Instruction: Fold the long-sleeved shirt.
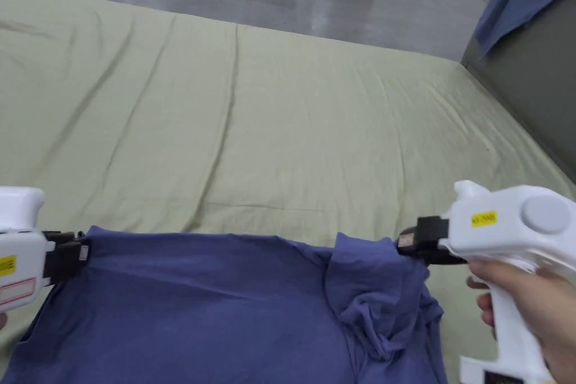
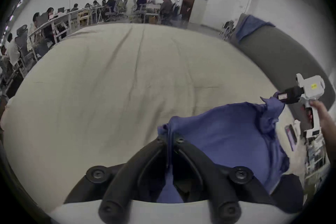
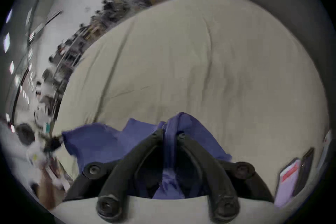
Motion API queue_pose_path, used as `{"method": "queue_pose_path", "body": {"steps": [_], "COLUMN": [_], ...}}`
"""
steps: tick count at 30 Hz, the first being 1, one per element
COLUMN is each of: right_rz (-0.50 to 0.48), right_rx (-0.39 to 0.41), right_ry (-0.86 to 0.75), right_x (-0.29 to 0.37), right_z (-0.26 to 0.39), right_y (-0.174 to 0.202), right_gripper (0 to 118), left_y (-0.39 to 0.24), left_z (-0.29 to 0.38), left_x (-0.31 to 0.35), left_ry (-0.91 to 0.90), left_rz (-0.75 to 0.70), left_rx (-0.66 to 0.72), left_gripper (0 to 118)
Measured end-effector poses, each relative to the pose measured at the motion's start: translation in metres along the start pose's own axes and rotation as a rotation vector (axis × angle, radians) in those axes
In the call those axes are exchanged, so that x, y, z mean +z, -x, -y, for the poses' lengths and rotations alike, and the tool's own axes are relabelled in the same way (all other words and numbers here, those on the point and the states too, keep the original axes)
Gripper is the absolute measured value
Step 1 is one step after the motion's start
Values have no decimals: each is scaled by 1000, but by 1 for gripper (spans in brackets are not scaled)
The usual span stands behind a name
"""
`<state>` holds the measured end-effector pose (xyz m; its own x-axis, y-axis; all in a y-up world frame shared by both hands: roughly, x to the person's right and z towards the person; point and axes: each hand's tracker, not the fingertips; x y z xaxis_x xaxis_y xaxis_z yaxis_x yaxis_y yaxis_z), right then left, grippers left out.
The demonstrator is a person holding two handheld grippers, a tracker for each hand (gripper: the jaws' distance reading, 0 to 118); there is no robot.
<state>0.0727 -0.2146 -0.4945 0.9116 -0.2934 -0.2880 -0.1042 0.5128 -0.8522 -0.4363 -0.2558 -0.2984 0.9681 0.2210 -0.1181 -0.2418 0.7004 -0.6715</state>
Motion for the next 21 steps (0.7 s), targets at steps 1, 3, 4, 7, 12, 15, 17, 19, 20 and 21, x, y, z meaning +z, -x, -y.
{"method": "queue_pose_path", "body": {"steps": [1,3,4,7,12,15,17,19,20,21], "right_rz": [4,26,30,62,94,129,143,140,148,157], "right_rx": [46,153,211,345,427,429,371,345,358,372], "right_ry": [-9,-28,-24,19,198,248,297,321,308,317], "right_x": [16,43,53,63,49,38,30,21,21,20], "right_z": [14,53,71,119,183,199,204,206,205,202], "right_y": [0,4,2,-7,-13,-11,-14,-13,-11,-10], "right_gripper": [7,6,6,6,6,6,6,6,6,6], "left_y": [1,2,2,3,5,8,13,16,17,15], "left_z": [7,23,33,64,123,147,154,150,147,144], "left_x": [12,39,51,74,80,69,64,59,59,57], "left_ry": [-11,-19,-15,58,236,324,293,272,278,282], "left_rz": [7,19,19,24,17,6,4,-6,-22,-54], "left_rx": [-2,-13,-16,-30,-62,-30,20,91,96,90], "left_gripper": [1,1,1,1,1,1,1,6,17,33]}}
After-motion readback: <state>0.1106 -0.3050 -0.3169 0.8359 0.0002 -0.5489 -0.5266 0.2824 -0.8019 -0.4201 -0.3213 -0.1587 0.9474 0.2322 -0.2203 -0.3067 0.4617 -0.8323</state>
